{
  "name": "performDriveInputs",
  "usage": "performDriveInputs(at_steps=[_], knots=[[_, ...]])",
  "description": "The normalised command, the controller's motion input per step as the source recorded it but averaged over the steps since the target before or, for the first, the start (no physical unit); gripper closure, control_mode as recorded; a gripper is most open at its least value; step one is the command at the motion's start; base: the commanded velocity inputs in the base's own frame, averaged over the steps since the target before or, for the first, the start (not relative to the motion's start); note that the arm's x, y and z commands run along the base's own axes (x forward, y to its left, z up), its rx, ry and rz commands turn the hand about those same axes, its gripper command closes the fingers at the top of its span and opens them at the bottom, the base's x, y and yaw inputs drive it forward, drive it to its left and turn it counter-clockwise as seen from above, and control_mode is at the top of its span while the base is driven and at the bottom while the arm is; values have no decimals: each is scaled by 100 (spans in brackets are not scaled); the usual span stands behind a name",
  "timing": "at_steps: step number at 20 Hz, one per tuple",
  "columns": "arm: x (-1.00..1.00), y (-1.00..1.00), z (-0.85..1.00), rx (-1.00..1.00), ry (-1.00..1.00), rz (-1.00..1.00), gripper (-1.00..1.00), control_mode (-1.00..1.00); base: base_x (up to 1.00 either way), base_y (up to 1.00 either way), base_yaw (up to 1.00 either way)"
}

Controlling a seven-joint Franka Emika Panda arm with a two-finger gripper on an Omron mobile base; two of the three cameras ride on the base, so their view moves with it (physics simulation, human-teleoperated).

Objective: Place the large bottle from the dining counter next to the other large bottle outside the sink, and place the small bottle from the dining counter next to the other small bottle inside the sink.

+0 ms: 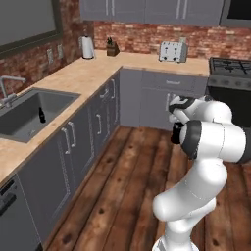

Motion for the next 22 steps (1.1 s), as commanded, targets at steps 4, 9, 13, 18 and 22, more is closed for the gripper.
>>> performDriveInputs(at_steps=[4, 9, 13, 18, 22], knots=[[0, 0, 0, 0, 0, 0, 100, 100, 54, 15, 33], [0, 0, 0, 0, 0, 0, 100, 100, 83, 12, 27], [0, 0, 0, 0, 0, 0, 100, 100, 79, 8, 26], [0, 0, 0, 0, 0, 0, 100, 100, 48, 7, 32], [0, 0, 0, 0, 0, 0, 100, 100, 29, 5, 38]])
